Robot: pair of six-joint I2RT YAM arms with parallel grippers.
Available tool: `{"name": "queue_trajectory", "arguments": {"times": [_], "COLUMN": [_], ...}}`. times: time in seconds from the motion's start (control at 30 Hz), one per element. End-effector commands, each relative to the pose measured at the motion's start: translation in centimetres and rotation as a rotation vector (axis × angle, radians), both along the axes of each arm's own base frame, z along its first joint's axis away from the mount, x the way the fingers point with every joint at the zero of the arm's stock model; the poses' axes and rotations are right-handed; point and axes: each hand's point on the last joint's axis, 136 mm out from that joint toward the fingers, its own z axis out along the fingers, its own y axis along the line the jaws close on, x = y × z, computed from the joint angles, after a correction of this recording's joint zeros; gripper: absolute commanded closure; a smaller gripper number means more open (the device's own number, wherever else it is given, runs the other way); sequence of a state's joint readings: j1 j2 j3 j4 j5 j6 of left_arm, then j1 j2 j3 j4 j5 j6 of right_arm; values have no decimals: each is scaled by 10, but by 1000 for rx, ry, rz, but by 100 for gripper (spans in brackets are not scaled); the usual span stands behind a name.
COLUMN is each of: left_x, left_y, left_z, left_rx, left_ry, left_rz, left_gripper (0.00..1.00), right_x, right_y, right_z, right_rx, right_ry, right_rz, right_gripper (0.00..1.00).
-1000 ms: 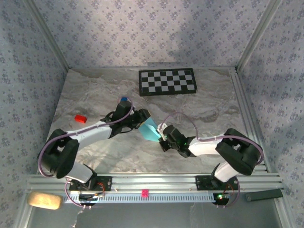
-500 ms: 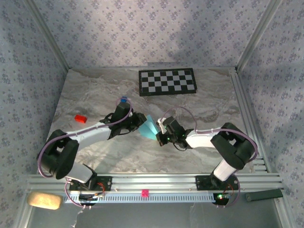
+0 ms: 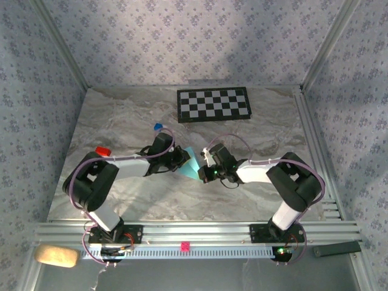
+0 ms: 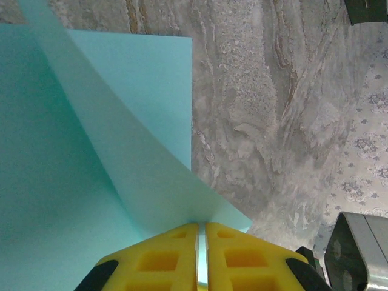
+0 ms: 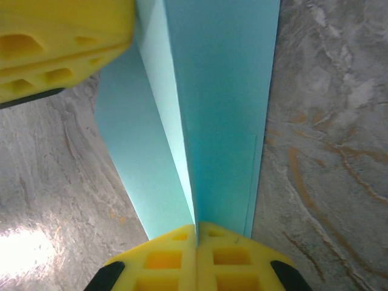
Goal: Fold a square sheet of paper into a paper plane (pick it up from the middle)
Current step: Fourth fold the wing at the center of the table.
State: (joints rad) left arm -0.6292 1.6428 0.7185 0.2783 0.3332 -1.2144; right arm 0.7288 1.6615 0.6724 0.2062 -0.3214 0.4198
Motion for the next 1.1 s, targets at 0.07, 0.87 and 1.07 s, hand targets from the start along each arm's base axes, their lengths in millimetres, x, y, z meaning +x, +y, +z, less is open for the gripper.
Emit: {"name": "queue_trajectory", "arguments": {"times": [0.07,0.87,1.07], "left_x": [10,4,2], "left_y": [-12,6,12], "left_z": [11,-32,-36], "left_rx": [-56,63,99], "left_ry": [-28,40,44], "left_rz": [-7,34,45], "left_gripper": [89,91,91], "right_x": [-12,-15,-18], "right_y": [-1,-1,-2], "right_z": [-16,-20,-23], "right_rx": [-23,-22,-27], "right_ry": [126,219,251], "right_rz": [0,9,17], "right_gripper": [98,96,96]}}
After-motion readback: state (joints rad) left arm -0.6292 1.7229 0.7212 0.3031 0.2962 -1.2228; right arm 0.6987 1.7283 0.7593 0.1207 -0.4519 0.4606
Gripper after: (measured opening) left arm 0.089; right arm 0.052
